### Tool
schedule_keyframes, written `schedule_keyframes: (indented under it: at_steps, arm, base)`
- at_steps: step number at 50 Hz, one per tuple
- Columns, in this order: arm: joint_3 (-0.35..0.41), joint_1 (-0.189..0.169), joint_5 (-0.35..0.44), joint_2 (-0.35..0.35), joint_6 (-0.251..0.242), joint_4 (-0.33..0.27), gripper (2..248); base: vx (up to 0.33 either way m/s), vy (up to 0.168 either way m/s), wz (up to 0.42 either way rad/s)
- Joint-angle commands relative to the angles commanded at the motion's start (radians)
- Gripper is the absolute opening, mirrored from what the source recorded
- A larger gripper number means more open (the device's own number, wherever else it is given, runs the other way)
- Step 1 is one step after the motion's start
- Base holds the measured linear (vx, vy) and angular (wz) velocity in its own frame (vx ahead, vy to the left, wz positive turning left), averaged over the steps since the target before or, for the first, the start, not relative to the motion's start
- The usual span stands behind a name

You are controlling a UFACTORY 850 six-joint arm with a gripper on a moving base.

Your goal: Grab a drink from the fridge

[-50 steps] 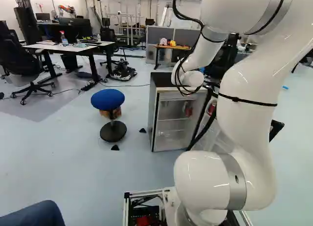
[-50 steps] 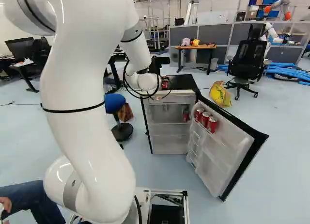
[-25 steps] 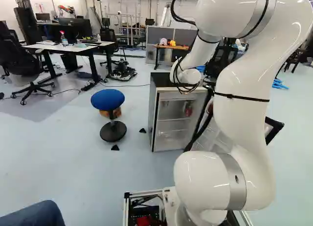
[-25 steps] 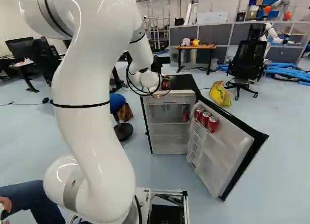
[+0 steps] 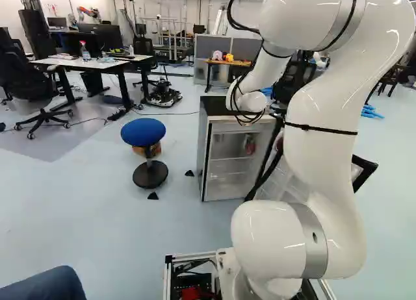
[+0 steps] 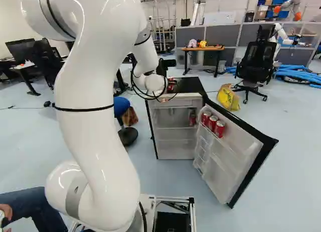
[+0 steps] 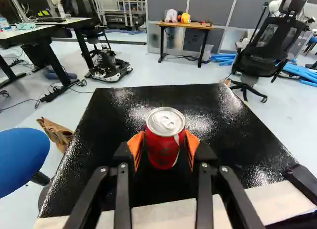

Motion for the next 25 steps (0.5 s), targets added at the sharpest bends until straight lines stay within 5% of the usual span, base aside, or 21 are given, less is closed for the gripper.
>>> schedule_keyframes:
  at_steps: [1, 5, 6, 10, 11, 15, 16, 25]
  arm:
    - [0.000, 0.000, 0.000, 0.000, 0.000, 0.000, 148]
    - [0.000, 0.000, 0.000, 0.000, 0.000, 0.000, 148]
    - [0.000, 0.000, 0.000, 0.000, 0.000, 0.000, 183]
    - [0.001, 0.000, 0.000, 0.001, 0.000, 0.000, 183]
    - [0.002, 0.000, 0.000, 0.001, 0.000, 0.000, 220]
    - [0.011, -0.001, 0.000, 0.009, 0.000, 0.000, 220]
    - [0.015, -0.001, 0.000, 0.012, 0.000, 0.000, 247]
    - [0.059, -0.002, 0.000, 0.048, 0.000, 0.000, 247]
  base:
    - [0.000, 0.000, 0.000]
    - [0.000, 0.000, 0.000]
    - [0.000, 0.000, 0.000]
    - [0.000, 0.000, 0.000]
    - [0.000, 0.000, 0.000]
    - [0.000, 0.000, 0.000]
    - [0.000, 0.000, 0.000]
    - [0.000, 0.000, 0.000]
